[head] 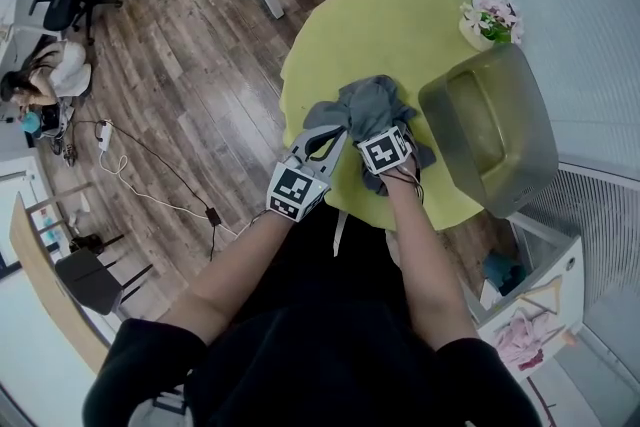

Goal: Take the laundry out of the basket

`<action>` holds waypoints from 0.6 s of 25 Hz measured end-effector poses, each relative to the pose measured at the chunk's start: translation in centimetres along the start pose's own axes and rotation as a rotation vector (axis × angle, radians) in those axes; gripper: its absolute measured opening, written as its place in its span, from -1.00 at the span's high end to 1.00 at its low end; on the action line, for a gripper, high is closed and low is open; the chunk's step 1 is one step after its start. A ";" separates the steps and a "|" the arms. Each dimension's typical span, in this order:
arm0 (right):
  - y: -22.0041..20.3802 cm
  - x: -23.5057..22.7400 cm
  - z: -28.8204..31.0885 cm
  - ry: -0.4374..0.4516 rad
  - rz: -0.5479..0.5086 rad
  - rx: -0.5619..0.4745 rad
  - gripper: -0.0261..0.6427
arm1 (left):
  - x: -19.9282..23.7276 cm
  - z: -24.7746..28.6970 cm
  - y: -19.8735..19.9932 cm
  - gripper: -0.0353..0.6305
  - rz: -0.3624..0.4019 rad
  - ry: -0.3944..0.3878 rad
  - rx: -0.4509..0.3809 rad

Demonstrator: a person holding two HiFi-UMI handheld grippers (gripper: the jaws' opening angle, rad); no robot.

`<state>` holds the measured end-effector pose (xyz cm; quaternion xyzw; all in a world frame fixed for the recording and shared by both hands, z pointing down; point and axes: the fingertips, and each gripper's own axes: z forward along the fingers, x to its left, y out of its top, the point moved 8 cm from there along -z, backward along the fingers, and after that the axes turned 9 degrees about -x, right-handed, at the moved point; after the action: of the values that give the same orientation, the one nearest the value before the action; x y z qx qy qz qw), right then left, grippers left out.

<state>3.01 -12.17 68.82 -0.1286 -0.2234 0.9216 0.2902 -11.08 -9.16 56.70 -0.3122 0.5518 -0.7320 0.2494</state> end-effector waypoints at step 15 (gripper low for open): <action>2.0 -0.6 -8.2 0.041 -0.019 -0.170 -0.34 | -0.5 0.5 1.4 0.87 0.024 0.018 -0.006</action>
<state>5.50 -11.19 60.84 -0.1696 -0.2958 0.8937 0.2916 -10.38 -9.55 55.34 -0.2995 0.5601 -0.7300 0.2523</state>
